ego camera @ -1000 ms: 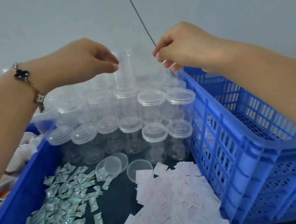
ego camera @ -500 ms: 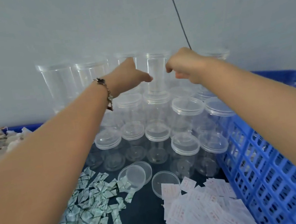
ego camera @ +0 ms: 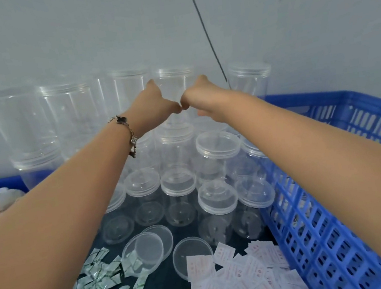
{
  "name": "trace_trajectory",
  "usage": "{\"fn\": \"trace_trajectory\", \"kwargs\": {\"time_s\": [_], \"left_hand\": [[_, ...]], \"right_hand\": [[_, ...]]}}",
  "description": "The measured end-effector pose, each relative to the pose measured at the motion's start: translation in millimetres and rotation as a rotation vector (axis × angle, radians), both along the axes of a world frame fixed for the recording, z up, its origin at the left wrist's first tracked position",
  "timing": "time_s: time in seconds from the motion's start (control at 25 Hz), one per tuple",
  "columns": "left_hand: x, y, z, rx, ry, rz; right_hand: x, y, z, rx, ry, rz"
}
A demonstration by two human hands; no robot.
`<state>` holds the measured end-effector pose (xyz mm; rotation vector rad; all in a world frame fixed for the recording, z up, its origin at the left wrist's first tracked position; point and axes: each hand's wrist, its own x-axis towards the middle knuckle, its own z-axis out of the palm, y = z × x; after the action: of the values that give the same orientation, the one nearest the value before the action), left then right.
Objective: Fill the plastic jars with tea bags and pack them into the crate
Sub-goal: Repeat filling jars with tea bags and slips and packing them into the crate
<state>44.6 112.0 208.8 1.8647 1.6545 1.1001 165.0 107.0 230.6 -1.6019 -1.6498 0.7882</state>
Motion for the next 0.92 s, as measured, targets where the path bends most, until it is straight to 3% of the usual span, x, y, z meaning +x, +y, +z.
{"fn": "trace_trajectory", "kwargs": {"time_s": [0.24,0.56,0.68,0.92], "left_hand": [[11.1,-2.1,-1.2,0.021,-0.054,0.059],[2.0,-75.0,-0.4,0.103,-0.046,0.090],[1.8,-123.8,-23.1,0.130,-0.058,0.179],[5.1,-222.6,-107.8,0.057,-0.166,0.374]], "right_hand": [[3.4,-5.0,3.9,-0.016,0.102,0.033],[3.4,-89.2,14.2,0.100,0.036,0.067],[-4.1,-140.0,-5.1,0.099,-0.039,0.109],[-12.5,-226.0,-80.4,0.080,-0.002,0.176]]}}
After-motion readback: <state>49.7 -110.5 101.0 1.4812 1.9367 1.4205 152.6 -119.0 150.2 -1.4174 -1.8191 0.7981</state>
